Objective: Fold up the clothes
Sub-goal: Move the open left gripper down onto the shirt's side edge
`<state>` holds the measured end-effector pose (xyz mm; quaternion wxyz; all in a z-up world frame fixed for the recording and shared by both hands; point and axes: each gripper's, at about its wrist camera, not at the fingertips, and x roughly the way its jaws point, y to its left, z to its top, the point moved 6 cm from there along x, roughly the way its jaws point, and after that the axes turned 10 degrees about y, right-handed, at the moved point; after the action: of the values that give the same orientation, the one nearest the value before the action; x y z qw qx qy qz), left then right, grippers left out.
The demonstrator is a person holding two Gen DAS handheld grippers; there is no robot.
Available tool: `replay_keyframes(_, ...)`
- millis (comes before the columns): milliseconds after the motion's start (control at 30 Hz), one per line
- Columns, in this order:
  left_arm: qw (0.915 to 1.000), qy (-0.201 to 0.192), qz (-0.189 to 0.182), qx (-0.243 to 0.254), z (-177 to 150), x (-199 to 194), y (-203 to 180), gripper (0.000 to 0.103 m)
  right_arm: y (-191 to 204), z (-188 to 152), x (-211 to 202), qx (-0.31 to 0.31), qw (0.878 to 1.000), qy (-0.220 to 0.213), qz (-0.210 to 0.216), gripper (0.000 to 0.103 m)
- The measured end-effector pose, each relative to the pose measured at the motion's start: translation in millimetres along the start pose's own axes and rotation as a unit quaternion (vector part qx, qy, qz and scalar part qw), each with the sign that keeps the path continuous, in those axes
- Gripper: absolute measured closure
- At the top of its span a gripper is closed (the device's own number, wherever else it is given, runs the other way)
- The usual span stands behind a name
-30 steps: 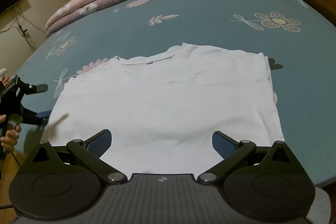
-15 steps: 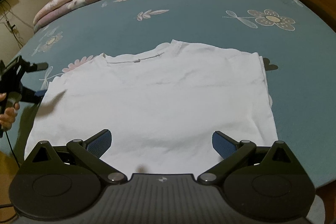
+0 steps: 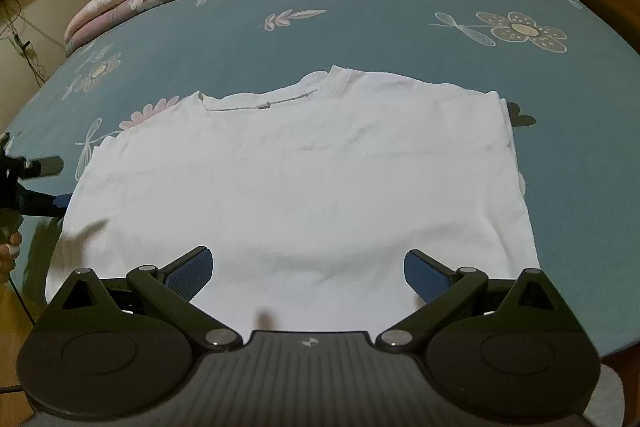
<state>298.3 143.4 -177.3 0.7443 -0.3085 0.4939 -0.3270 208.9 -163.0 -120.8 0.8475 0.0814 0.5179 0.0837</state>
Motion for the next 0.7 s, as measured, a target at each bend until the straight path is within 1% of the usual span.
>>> replay_keyframes(200, 0.9989, -0.021, -0.011, -0.041, 27, 2, 10, 0.001, 5, 0, -7, -0.006, 1.000, -0.007, -0.002, 0.000)
replay_keyframes(267, 0.9986, -0.024, -0.008, -0.046, 32, 5, 10, 0.001, 6, 0, -9, -0.008, 1.000, -0.009, -0.002, 0.000)
replay_keyframes(367, 0.9993, -0.009, -0.007, -0.036, 24, 7, 5, 0.001, 8, 0, -12, -0.012, 1.000, -0.010, -0.001, 0.000)
replay_keyframes(500, 0.9993, 0.022, -0.016, -0.025, -2, 2, -4, 0.001, 11, 1, -14, -0.016, 1.000, -0.012, 0.000, 0.000)
replay_keyframes(600, 0.9988, 0.034, -0.027, -0.020, -23, -3, -8, 0.001, 12, 1, -15, -0.016, 1.000, -0.013, 0.003, 0.000)
replay_keyframes(700, 0.9988, 0.036, -0.029, -0.017, -26, -2, -10, 0.001, 13, 1, -14, -0.018, 1.000, -0.012, 0.007, 0.000)
